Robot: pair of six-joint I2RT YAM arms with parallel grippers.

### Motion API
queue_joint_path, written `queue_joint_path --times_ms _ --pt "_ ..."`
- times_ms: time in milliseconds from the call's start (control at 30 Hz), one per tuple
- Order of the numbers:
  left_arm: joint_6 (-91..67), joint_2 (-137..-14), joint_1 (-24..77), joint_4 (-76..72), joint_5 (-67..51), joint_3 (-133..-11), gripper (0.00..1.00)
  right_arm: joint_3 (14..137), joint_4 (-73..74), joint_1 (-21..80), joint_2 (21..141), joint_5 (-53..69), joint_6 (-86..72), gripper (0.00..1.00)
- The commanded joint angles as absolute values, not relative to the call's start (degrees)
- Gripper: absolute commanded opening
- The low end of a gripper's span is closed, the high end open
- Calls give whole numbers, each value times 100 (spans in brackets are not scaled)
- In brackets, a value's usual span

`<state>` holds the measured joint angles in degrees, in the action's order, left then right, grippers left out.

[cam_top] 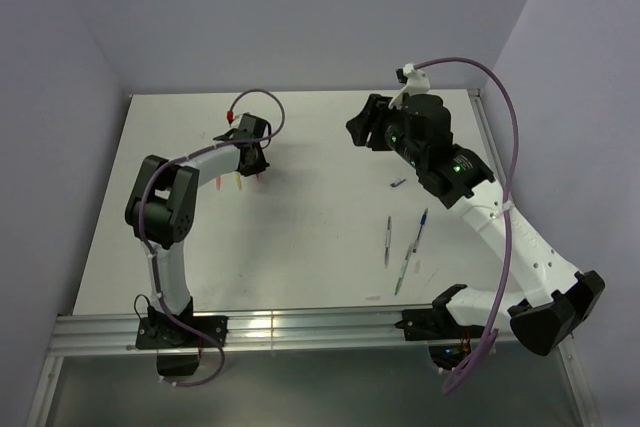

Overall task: Insert the pens into the pen caps
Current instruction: Place the pen at the center of the board.

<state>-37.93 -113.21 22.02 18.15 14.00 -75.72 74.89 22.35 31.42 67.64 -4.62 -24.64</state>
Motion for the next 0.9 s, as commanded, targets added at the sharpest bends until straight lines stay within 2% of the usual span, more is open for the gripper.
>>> queue_joint_path --times_ms 0,367,867 --pt "-3621 -11452 2153 2039 1714 -7884 3 7462 2100 3067 6785 -369 -2461 60" --pt "-3656 -11768 2145 2759 2109 -8077 9 7427 2048 3032 6864 -308 -2452 60" --pt "-3674 -11839 2144 2856 2083 -8051 27 7409 2057 2997 6855 -299 -2435 60"
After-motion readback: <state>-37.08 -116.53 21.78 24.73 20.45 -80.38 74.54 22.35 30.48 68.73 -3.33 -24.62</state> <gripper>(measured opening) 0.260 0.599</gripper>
